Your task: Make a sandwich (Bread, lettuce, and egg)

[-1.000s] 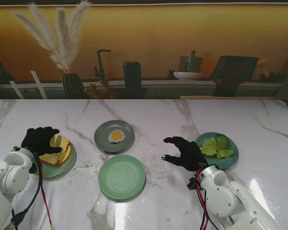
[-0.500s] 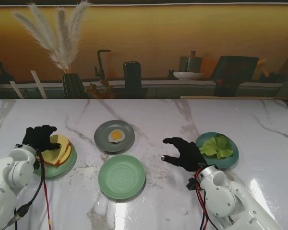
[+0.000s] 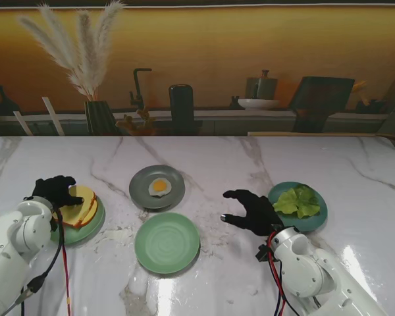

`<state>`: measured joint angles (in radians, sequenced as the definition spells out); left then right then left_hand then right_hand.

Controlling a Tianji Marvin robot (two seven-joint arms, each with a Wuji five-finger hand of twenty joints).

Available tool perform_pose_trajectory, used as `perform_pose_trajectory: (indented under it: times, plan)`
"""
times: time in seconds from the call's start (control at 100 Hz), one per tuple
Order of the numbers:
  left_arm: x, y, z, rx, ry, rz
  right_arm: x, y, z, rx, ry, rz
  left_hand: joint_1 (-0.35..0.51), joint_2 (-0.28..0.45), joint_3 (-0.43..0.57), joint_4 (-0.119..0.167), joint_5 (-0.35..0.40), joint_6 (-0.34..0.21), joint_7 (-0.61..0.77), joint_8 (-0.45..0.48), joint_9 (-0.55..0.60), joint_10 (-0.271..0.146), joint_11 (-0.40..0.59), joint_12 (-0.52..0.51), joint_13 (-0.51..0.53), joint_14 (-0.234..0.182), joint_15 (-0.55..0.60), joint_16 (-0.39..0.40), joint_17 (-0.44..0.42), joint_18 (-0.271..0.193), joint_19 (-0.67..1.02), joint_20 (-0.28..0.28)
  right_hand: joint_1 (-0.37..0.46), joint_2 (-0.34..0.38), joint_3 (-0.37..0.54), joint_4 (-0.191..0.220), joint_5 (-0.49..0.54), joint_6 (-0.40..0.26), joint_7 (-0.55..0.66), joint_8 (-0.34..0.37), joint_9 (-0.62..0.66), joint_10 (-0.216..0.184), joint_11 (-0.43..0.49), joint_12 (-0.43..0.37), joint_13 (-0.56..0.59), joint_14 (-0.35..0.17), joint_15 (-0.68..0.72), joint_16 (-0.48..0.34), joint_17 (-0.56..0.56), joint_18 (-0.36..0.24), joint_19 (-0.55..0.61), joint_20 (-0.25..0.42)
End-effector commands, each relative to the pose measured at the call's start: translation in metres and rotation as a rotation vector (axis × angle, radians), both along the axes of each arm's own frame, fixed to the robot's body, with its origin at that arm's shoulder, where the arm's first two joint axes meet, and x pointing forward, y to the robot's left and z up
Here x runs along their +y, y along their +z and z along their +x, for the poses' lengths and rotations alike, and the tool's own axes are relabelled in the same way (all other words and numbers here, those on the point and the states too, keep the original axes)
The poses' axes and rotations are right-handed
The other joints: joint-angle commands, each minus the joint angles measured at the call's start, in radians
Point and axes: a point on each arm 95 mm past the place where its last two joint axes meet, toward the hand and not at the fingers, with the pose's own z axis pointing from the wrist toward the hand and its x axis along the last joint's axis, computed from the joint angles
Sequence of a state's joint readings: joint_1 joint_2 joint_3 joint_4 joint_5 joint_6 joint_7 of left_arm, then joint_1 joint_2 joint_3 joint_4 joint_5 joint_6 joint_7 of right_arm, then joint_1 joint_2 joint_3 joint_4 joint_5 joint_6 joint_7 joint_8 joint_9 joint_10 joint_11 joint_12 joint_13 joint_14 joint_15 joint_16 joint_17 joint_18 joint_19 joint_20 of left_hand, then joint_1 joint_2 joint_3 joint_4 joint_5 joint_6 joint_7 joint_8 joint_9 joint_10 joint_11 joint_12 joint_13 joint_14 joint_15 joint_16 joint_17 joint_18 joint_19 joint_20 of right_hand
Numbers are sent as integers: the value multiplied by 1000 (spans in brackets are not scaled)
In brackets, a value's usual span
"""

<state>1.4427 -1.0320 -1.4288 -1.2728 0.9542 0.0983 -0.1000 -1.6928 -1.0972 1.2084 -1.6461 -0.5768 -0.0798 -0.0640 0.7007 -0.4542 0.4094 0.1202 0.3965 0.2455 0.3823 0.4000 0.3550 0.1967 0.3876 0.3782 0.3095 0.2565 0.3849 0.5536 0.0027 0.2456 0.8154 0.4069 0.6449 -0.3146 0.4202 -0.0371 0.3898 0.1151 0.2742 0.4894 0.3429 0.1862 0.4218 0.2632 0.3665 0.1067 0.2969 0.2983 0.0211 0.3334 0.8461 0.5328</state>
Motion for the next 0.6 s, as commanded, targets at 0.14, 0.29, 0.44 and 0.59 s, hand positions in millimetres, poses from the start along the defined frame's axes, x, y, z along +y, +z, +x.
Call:
perform_pose_trajectory:
  times: [0.14,0.29,0.44,0.59]
  plan:
    - [1,-8,2,27,22,11,8,-1,-2,14,5,18,25,-32,52,14,33,13,70,73,28,6,34,65,25,35,50,78,-8,36,45,40,20,31,-25,21,14,-1,-3,-3,12,-22,-12,0,21,-17,-6,7,-9,-2,3,21]
    - [0,-9,3,17,23,21,8,-2,-2,19,5,19,29,-44,87,16,19,-14,212,205,42,-17,102,157,39,29,130,190,-3,42,84,106,21,30,-25,21,16,0,-2,-3,12,-22,-13,0,22,-17,-5,7,-10,-1,2,21]
    - [1,-10,4,-18,18,51,8,-2,-2,23,4,20,40,-69,147,15,-28,-72,414,396,66,-52,217,296,59,13,265,348,17,35,169,221,22,30,-25,21,16,-2,-2,-4,14,-22,-12,0,23,-16,-5,7,-10,-1,3,21]
    - [2,-10,6,-43,15,68,9,-2,-2,29,5,21,67,-98,216,15,-42,-97,533,511,97,-81,309,391,90,-1,366,452,46,28,241,307,22,27,-26,20,18,-2,-2,-4,14,-22,-13,0,23,-16,-6,7,-9,-1,4,22]
